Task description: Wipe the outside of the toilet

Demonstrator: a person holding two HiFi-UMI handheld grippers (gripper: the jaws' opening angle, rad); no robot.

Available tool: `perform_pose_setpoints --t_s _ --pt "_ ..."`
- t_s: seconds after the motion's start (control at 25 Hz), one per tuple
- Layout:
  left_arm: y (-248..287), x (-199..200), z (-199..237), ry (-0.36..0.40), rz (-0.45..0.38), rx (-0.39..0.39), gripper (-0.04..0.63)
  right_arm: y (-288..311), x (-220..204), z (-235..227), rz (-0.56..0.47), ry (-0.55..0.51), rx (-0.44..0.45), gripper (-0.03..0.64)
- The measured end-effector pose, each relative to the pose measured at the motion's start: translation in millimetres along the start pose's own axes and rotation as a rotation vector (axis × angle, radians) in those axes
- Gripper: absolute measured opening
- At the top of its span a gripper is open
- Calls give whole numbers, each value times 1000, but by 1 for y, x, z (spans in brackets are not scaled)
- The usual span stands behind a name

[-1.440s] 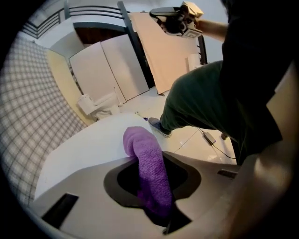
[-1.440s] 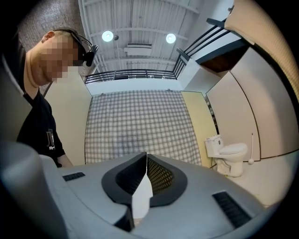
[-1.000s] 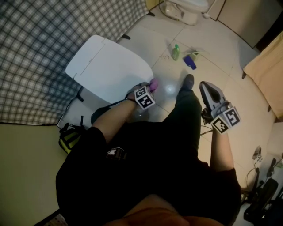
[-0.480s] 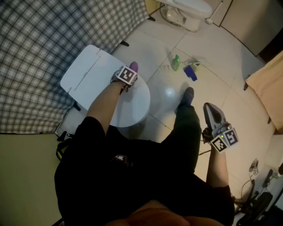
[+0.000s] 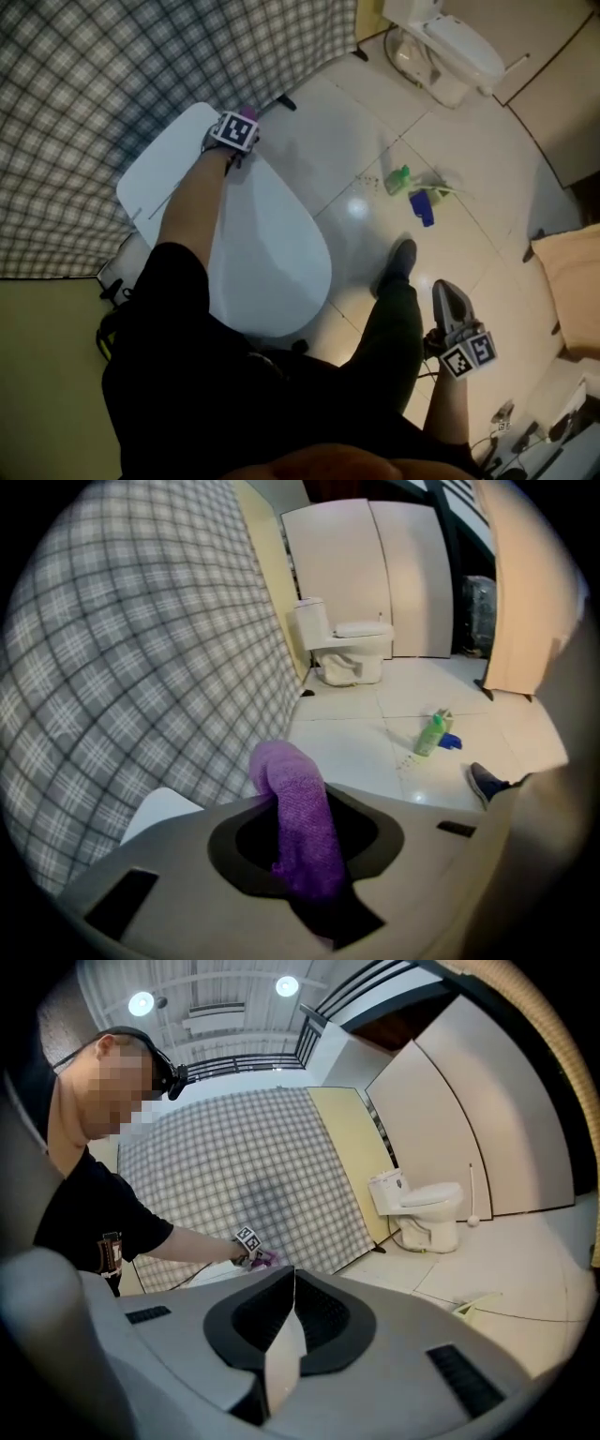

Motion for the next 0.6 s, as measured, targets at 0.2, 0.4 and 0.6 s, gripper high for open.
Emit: perform_pose_setpoints --t_s 0.2,0.4,0.6 --pt "25 22 87 -143 -70 -17 91 50 0 -11 45 3 0 11" --pt "20 24 151 -318 -147 13 91 76 -12 3 126 -19 19 11" --pt "-25 -26 223 -363 -86 364 91 73 -8 25 115 -25 26 11"
Point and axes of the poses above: the fingertips, and each gripper's own axes: y forward along the fingers, z to its left, x out of its top, the point moved 1 cm from there along -y, backward along the fingers, and after that the axes turned 11 degrees about z, right-handed, at the moved point
